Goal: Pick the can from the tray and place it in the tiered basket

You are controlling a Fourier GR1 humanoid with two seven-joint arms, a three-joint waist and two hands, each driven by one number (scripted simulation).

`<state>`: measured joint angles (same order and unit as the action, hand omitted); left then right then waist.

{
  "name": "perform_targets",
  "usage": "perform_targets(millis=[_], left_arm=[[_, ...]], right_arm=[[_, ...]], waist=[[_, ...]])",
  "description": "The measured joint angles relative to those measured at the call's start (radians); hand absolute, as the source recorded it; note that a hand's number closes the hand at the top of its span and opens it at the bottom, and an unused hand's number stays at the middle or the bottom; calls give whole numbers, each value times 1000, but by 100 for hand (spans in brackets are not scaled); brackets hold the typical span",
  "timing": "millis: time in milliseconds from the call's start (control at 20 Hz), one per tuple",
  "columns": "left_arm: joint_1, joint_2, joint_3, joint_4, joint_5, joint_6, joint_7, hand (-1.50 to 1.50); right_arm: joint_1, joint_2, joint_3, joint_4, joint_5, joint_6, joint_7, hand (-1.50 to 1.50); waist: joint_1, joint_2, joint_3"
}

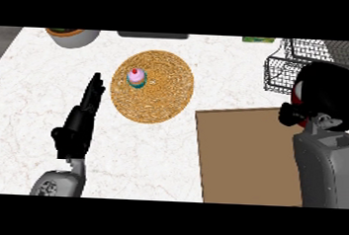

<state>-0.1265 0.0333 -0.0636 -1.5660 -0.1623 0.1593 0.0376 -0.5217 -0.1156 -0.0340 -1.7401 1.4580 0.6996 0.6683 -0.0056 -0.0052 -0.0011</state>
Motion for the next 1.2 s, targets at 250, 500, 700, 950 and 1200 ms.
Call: perform_targets(millis=[250, 500, 700, 950, 1200], left_arm=[[-16, -15, -12, 5, -14, 19, 15, 0], [-26, -16, -5, 36, -15, 18, -9, 0], [-21, -17, -15, 15, -17, 12, 12, 0], [-25, -12, -6, 14, -8, 4, 6, 0], [-2, -1, 5, 9, 9, -15, -15, 0]], right_arm=[[-136, -35, -89, -131, -49, 148, 23, 150], [-270, -67, -189, -142, -100, 214, 42, 150], [-383, -39, -292, -65, -151, 181, 80, 150], [-442, -110, -348, 109, -190, 76, 45, 150], [-469, -214, -366, 276, -200, -33, -14, 150]], waist=[[0, 0, 0], [4, 2, 0], [12, 4, 1], [14, 6, 1], [16, 8, 1]])
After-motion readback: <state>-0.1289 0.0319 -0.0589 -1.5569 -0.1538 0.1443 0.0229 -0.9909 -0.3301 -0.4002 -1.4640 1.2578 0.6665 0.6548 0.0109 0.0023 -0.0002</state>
